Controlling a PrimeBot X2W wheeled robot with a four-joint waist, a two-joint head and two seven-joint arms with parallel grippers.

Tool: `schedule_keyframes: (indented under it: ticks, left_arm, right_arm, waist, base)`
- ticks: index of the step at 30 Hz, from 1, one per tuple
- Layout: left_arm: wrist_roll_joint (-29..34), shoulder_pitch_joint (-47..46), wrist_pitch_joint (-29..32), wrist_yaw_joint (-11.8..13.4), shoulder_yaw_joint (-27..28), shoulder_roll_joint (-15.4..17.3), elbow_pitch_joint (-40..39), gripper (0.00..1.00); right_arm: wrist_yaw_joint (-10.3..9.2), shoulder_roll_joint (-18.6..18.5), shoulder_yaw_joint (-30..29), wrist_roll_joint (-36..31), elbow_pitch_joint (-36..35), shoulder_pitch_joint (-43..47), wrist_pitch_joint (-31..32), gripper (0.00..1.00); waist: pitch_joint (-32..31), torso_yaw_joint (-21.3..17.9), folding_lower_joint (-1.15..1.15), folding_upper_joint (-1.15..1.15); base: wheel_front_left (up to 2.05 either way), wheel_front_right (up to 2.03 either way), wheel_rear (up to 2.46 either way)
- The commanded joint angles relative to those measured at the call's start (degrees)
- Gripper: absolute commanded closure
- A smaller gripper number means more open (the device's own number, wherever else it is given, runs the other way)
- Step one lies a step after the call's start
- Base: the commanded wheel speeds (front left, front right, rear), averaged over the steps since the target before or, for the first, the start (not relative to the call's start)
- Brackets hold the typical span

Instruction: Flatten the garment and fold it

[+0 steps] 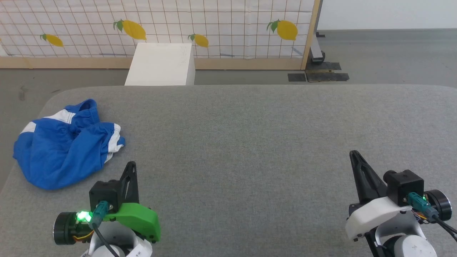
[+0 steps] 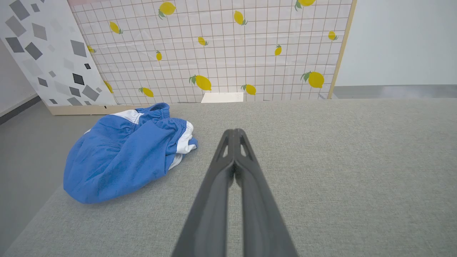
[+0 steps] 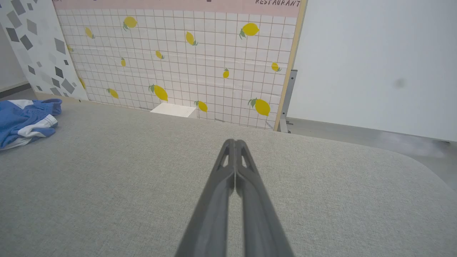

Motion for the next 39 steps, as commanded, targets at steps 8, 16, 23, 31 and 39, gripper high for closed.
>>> schedule_keyframes:
  ticks: [8,16,23,31,39]
  left_arm:
    - [0.58,0.65,0.08,-0.06,0.17,-0.08,-0.16,1.00]
    - [0.00,0.01,0.00,0.00,-0.01,0.00,0.00,0.00]
    - [-0.18,-0.14,-0.29,0.14,-0.48,0.01,0.28,0.00]
    - [-0.78,-0.68,-1.25,0.65,-1.46,0.00,1.39,0.00]
    - [-1.53,-1.16,-2.20,1.10,-2.40,0.00,2.48,0.00]
  right_arm:
    - [0.36,-0.06,0.09,-0.38,-0.30,0.92,-0.01,1.00]
    - [0.00,0.00,0.00,0.00,0.00,0.01,0.00,0.00]
    - [-0.05,0.00,-0.07,-0.01,0.18,-0.08,-0.25,0.00]
    - [-0.02,0.00,-0.33,-0.18,0.79,-0.33,-1.15,0.00]
    - [0.01,-0.01,-0.69,0.27,1.41,-0.46,-2.17,0.00]
  waist:
    - [0.00,0.00,0.00,0.00]
    - [0.00,0.00,0.00,0.00]
    - [0.01,0.00,0.00,0.00]
    - [-0.03,0.01,0.00,0.00]
    - [-0.12,0.05,0.00,0.00]
  base:
    - [0.00,0.00,0.00]
    - [0.00,0.00,0.00]
    - [0.00,0.00,0.00]
    - [0.00,0.00,0.00]
    - [0.00,0.00,0.00]
